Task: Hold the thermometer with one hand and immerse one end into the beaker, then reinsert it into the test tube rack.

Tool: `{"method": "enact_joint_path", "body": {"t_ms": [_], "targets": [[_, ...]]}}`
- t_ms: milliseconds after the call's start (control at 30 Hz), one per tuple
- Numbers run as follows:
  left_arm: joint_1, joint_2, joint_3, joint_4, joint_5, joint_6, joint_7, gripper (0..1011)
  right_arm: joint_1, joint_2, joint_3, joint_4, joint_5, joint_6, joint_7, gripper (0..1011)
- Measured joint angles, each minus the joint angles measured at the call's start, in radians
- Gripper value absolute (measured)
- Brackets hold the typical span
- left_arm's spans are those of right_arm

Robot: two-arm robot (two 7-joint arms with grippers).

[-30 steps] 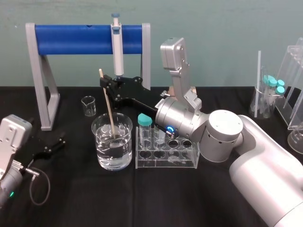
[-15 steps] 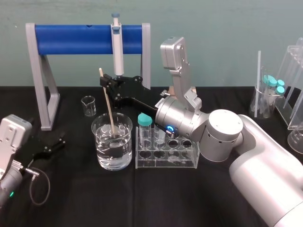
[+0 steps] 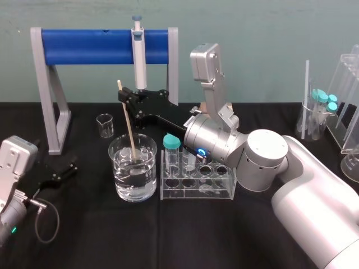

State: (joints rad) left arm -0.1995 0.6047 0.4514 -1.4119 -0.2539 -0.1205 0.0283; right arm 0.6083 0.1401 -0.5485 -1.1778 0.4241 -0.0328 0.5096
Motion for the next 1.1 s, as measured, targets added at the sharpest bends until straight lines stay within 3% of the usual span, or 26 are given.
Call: {"method": "enact_joint_path", "body": {"t_ms": [1100], "targets": [[0.000,0.000,0.000,0.000,0.000,0.000,0.000,1004,0.000,0.000,0.000,-0.001,0.001,0.001,0.000,36]]}}
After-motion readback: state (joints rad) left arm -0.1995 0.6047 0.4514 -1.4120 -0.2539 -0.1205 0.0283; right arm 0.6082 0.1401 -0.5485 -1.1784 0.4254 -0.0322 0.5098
